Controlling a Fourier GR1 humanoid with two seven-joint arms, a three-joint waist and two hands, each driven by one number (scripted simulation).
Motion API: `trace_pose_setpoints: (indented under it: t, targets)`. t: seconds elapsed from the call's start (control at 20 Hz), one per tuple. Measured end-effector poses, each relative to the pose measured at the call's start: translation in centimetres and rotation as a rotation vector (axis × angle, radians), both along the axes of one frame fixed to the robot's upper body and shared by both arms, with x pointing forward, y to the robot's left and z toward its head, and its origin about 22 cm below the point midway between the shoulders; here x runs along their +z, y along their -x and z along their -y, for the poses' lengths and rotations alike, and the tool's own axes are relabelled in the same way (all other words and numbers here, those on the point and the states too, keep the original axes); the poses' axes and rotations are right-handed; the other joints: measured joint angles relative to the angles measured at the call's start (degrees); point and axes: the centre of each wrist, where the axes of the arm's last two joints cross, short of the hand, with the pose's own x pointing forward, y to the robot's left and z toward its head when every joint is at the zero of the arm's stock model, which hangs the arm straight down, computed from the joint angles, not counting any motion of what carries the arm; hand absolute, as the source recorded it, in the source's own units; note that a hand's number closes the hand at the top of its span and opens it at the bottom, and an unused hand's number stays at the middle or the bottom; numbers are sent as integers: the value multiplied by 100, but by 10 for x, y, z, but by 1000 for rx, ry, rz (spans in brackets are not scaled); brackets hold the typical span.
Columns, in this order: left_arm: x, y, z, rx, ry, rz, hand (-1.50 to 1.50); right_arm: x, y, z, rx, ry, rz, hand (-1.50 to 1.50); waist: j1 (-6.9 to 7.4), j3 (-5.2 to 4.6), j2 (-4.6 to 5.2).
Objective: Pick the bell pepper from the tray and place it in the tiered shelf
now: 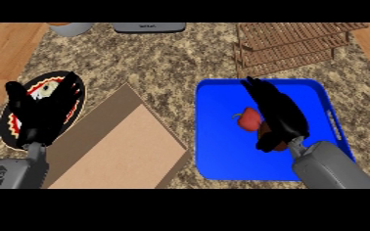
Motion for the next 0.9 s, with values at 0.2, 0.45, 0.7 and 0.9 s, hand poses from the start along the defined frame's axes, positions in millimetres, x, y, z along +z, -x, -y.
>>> trace_pose_setpoints:
  t: [0.2,0.45,0.7,0.9]
  targets:
    - [1,1,1,-9,0,2,0,-9,-4,-1,0,-8,17,-150,4,-7,6]
    - [-1,5,-2,3,-2,-6,0,-20,-11,-4,10,-32,31,-150,36,13,1]
    - [-3,10,-3,6,-5,-11,0,-26,-22,-7,34,-36,33,150,48,36,-4]
    - [-2,14,-2,-4,-3,-18,0,-36,-21,-9,139,90,-25,150,82,25,-9]
